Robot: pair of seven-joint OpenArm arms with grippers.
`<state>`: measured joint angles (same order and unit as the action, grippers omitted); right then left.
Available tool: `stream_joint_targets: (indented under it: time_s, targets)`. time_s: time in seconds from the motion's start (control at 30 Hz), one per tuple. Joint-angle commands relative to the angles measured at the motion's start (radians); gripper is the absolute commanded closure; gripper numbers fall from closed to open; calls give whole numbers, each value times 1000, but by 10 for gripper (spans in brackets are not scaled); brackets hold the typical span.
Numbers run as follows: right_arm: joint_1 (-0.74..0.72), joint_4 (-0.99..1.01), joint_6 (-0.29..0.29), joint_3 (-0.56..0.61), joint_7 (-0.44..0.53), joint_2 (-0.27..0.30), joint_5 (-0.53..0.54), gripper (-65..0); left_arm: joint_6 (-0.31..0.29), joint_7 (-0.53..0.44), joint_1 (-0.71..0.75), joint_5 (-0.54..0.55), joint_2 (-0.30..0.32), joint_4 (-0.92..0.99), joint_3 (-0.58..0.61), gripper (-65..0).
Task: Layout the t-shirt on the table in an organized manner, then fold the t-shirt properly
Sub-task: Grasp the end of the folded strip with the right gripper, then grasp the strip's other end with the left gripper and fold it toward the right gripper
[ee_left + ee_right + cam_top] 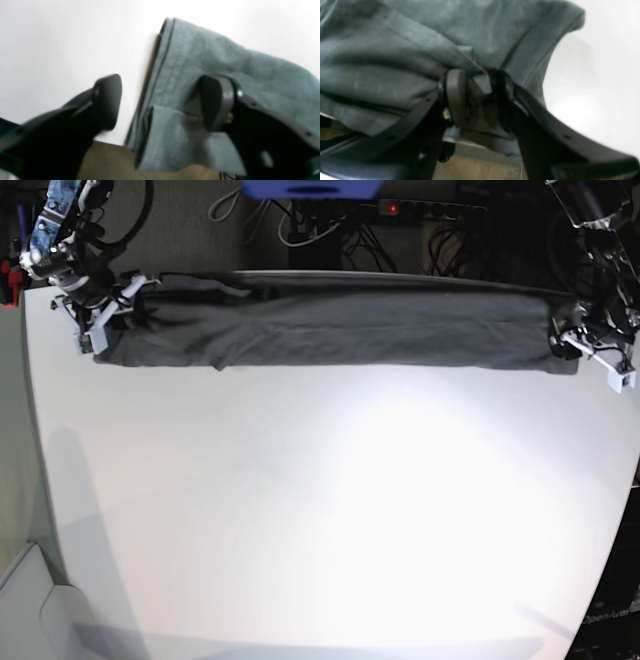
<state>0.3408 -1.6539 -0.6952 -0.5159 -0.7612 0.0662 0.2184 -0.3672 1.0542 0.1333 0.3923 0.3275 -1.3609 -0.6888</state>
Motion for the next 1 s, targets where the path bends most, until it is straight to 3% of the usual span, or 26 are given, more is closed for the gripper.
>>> stream_joint_targets:
  time_s: [0.0, 0.23, 0.5, 0.63, 0.97]
  targets:
    - [8, 11, -3, 6, -68, -1, -43, -224, -3, 47, 6, 6, 0, 7, 30, -380]
    - [8, 11, -3, 6, -68, -1, -43, -224, -3, 48, 2, 6, 0, 7, 71, -3]
    - [8, 11, -3, 6, -68, -1, -43, -224, -3, 56, 1, 7, 0, -27, 70, -1]
    - [8, 11, -3, 6, -68, -1, -43, -224, 0, 70, 16, 7, -38, -183, 65, -1]
    - [8, 11, -3, 6, -68, -3, -43, -224, 12, 234, 32, -5, -136, -570, 68, -1]
